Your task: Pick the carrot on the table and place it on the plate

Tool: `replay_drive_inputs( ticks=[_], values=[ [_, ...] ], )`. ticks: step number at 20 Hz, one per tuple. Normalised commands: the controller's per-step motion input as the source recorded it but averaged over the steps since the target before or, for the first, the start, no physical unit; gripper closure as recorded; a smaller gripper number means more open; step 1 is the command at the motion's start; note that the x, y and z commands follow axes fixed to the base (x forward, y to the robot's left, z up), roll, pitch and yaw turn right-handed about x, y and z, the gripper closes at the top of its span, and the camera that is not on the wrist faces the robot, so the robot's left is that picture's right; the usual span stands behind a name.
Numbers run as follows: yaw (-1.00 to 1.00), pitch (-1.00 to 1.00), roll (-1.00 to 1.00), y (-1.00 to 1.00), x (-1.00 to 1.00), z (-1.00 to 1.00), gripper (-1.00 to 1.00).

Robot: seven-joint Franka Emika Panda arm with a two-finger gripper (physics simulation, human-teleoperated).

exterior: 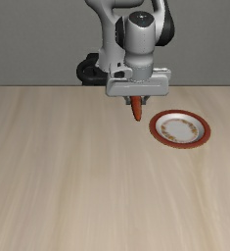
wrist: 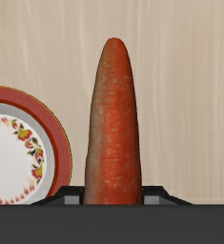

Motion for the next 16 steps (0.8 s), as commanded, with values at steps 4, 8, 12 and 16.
replay_drive_inputs(
  ticks=[4,8,12,16],
  values=[
    [0.0,0.0,0.0,1.0,0.0,0.0,1.0],
    [0.0,0.0,0.0,1.0,0.0,0.0,1.0],
    [0.0,0.0,0.0,0.75,0.0,0.0,-1.0],
    [0.0,0.0,0.0,0.0,0.0,0.0,-1.0]
  ],
)
